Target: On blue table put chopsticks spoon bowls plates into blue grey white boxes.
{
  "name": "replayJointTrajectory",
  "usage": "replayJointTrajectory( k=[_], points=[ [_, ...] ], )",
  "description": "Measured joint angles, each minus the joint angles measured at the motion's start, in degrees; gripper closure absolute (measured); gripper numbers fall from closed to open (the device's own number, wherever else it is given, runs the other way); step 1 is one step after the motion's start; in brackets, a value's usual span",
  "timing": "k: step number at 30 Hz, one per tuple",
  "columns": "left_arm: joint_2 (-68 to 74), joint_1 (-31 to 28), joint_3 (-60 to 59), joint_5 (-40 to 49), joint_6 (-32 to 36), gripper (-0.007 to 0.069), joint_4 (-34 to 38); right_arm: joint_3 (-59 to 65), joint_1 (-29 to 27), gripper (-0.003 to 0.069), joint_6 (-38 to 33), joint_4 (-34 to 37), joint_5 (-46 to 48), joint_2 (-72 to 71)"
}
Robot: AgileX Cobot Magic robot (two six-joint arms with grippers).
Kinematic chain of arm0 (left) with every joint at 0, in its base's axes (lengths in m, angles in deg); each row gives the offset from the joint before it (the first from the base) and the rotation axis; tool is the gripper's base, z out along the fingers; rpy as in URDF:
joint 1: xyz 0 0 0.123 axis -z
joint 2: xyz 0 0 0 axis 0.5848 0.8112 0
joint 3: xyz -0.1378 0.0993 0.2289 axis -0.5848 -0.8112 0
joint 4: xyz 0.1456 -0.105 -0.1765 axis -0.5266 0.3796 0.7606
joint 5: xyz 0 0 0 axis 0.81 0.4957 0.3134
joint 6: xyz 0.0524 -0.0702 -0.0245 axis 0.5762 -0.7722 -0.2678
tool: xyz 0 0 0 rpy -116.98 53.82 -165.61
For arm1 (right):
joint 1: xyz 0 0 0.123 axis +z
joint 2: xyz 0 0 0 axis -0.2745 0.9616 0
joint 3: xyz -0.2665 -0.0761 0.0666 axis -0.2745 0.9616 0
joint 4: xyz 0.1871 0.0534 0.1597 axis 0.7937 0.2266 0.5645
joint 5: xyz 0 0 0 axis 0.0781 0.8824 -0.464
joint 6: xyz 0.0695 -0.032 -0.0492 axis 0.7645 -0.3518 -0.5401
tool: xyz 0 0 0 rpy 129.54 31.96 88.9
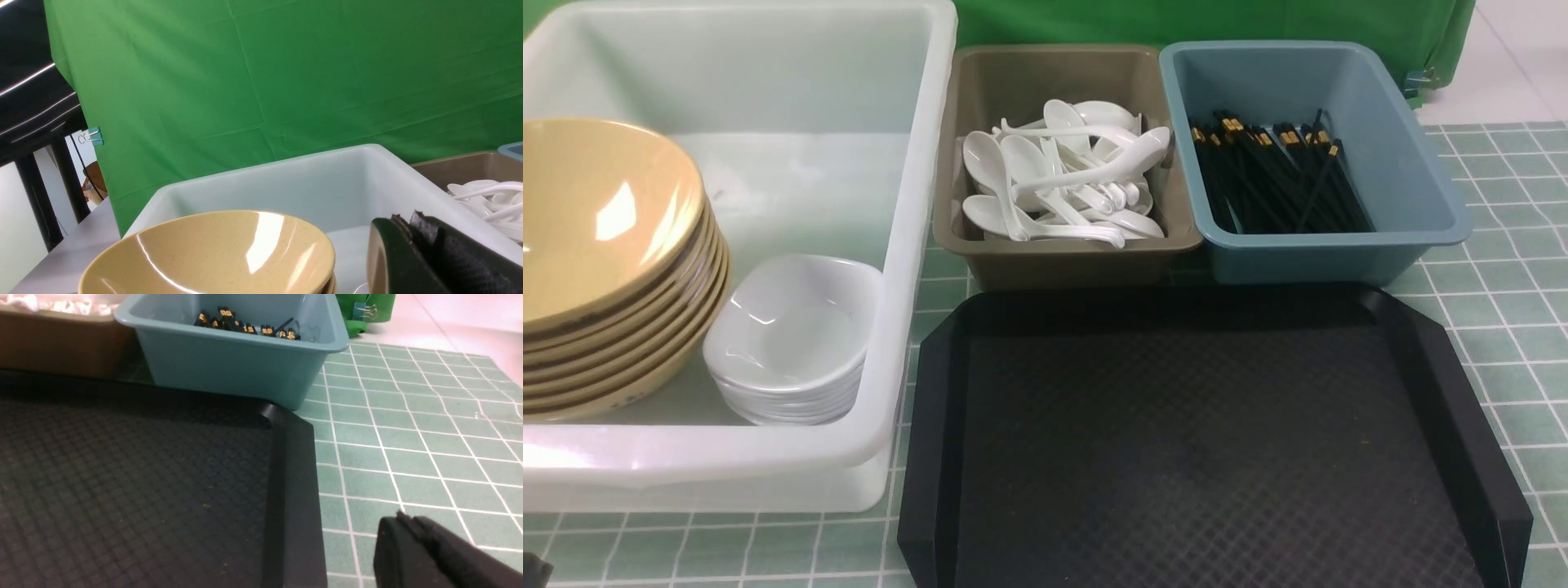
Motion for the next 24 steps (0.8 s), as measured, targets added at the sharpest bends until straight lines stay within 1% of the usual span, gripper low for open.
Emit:
replayJointTrajectory(
  k=[24],
  points=[
    [0.0, 0.0, 0.0, 0.7, 0.0, 0.0620, 0.0, -0.2, -0.2, 0.0591, -0.5, -0.2, 1.0, 0.0]
  ],
)
